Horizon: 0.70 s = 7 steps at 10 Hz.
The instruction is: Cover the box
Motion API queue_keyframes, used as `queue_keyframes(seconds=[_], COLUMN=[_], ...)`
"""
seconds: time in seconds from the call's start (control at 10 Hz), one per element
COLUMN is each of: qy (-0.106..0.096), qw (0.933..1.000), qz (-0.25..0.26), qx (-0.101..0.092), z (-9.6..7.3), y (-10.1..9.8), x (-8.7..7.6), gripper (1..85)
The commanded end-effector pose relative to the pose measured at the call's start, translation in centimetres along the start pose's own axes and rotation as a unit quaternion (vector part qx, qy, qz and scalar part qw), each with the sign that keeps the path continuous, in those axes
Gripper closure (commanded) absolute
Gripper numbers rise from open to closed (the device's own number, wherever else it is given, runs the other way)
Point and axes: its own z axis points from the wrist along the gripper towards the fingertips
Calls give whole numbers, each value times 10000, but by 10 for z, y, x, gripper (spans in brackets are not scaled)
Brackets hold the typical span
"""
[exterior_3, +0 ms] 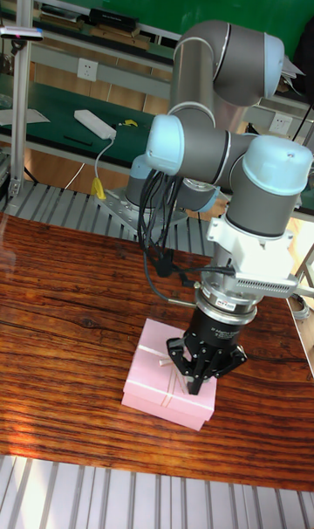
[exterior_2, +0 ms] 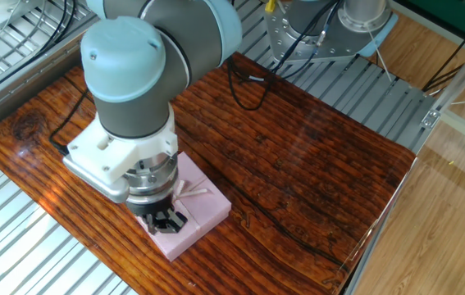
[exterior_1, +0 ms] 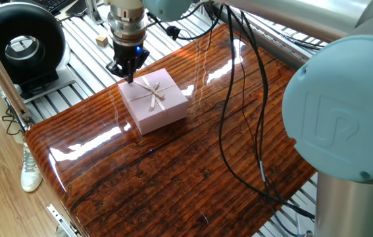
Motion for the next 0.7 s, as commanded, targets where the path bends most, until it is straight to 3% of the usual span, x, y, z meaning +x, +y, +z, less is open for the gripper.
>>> queue_keyframes(seconds=[0.0,0.1,0.5,0.6], qy=[-16,2,-72,-118], qw=[9997,10000,10000,9995], qz=[-231,-97,16,47], qx=[116,-10,-39,-277], z=[-10,-12,-9,-9], y=[-19,-15,-18,-5], x=[-3,-3,-10,-13], gripper=[847,847,847,847])
